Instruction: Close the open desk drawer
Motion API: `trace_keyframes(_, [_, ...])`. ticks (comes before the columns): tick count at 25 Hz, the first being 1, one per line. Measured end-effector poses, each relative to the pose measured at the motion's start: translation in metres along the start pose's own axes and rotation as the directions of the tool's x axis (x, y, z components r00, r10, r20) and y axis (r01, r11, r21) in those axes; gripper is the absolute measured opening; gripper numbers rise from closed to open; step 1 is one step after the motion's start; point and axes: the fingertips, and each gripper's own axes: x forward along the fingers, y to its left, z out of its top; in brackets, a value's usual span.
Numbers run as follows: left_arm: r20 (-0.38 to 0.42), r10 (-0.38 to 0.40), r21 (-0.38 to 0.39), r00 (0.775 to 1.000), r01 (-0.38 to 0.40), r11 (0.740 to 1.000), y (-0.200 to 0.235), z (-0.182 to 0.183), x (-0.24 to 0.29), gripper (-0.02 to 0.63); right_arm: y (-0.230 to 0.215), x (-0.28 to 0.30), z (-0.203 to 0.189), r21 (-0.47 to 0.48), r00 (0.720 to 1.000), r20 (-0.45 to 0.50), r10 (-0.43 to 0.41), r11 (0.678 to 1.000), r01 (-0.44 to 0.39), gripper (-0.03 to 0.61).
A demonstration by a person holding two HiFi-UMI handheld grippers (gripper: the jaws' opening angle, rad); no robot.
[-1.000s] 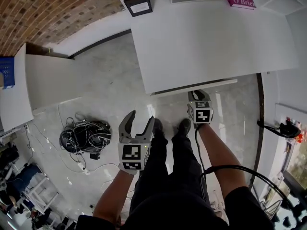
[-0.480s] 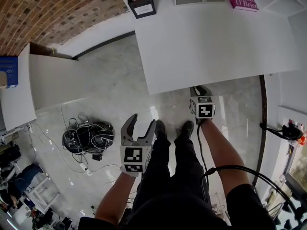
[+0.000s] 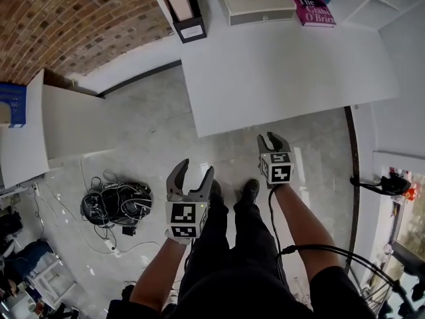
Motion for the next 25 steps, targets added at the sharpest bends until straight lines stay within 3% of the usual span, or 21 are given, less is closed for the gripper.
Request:
trace_keyframes(7, [0.107,-0.034,-0.001,0.994,0.034,0.999,-0.019,0.062,-0.029,0.27,-0.014,-0.107,0.08,0.027,0.973,0.226,-0.047,0.999,0.042,0.11])
trace_keyframes(11, [0.2,-0.023,0.031,0.979,0.017,0.999,-0.023,0.109,-0.051,0.27,-0.024,-0.175,0.136,0.05,0.919,0.38,-0.105,0.994,0.093,0.11])
trace_keyframes(15, [0.298,-0.035,0.058,0.954,0.019,0.998,-0.029,0.162,-0.08,0.27,-0.015,-0.24,0.182,0.02,0.849,0.518,-0.107,0.993,0.114,0.112])
trace_keyframes(19, [0.403,-0.069,0.093,0.913,0.034,0.995,-0.038,0.219,-0.118,0.27,0.008,-0.306,0.226,-0.063,0.763,0.641,-0.079,0.986,0.155,0.114])
trace_keyframes(25, [0.583,-0.101,0.173,0.807,-0.002,0.985,-0.066,0.293,-0.191,0.27,0.045,-0.4,0.284,-0.139,0.635,0.772,-0.009,0.973,0.183,0.124])
